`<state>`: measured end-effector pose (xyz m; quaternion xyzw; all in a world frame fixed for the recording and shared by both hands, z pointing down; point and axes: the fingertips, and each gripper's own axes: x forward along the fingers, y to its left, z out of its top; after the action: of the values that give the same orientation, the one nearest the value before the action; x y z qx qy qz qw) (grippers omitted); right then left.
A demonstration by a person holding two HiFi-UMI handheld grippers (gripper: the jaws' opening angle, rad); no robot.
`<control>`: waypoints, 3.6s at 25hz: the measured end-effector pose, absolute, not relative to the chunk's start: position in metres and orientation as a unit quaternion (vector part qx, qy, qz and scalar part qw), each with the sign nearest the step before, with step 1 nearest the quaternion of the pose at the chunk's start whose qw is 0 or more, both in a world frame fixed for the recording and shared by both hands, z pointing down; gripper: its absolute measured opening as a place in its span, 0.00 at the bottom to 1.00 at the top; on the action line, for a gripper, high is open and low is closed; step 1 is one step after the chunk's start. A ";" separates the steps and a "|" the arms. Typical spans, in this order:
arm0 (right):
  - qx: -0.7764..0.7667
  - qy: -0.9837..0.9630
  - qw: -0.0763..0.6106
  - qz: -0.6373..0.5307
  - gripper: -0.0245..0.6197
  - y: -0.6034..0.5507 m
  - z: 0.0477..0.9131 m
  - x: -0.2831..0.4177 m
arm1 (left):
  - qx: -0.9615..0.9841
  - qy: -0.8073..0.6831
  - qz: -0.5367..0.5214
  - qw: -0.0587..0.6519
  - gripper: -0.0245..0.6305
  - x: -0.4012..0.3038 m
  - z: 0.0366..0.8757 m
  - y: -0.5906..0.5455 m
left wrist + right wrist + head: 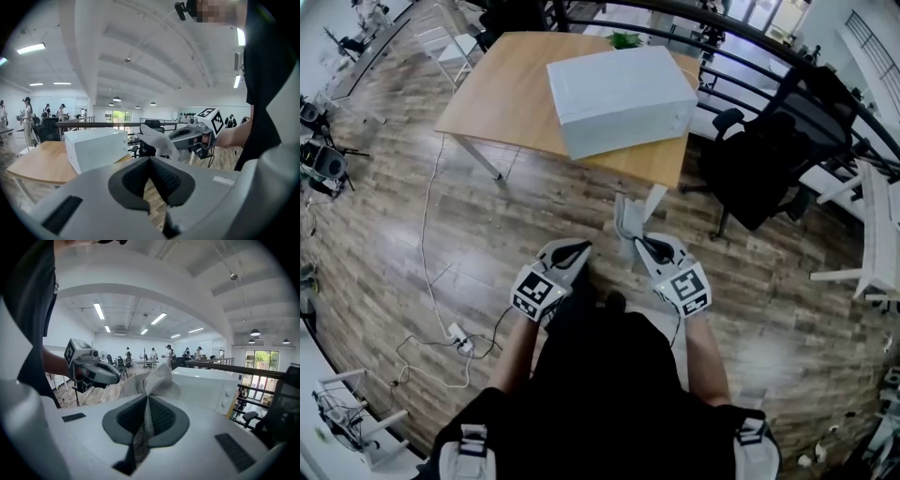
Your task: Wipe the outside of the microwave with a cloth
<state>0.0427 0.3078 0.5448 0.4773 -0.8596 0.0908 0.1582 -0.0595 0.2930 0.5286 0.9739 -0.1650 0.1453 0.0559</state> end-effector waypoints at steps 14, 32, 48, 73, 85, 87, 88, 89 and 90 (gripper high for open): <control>0.475 -0.859 0.163 0.102 0.05 0.273 0.545 0.025 | 0.972 -0.172 0.144 0.064 0.04 -0.081 0.528 0.257; 0.507 -0.838 0.164 0.114 0.05 0.176 0.546 0.013 | 0.977 -0.152 0.135 0.061 0.04 -0.097 0.523 0.149; 0.536 -0.819 0.178 0.102 0.05 0.101 0.551 -0.013 | 0.983 -0.122 0.127 0.052 0.04 -0.123 0.532 0.066; 0.540 -0.811 0.200 0.097 0.05 0.048 0.558 -0.034 | 0.982 -0.121 0.125 0.074 0.04 -0.151 0.551 0.017; 0.497 -0.836 0.214 0.087 0.05 -0.032 0.562 -0.013 | 0.973 -0.170 0.138 0.076 0.04 -0.136 0.550 -0.037; 0.490 -0.838 0.218 0.096 0.05 -0.042 0.567 -0.008 | 0.971 -0.180 0.140 0.075 0.04 -0.131 0.550 -0.049; 0.486 -0.840 0.219 0.097 0.05 -0.048 0.569 -0.004 | 0.970 -0.184 0.139 0.075 0.04 -0.126 0.548 -0.055; 0.482 -0.843 0.219 0.098 0.05 -0.053 0.570 -0.001 | 0.970 -0.187 0.137 0.074 0.04 -0.121 0.545 -0.059; 0.478 -0.845 0.218 0.099 0.05 -0.058 0.570 0.002 | 0.970 -0.189 0.135 0.074 0.04 -0.115 0.543 -0.064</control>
<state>0.0017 -0.0577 0.5704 0.4782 -0.8450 0.0988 0.2183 -0.1154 -0.0638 0.5429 0.9698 -0.1887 0.1353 0.0744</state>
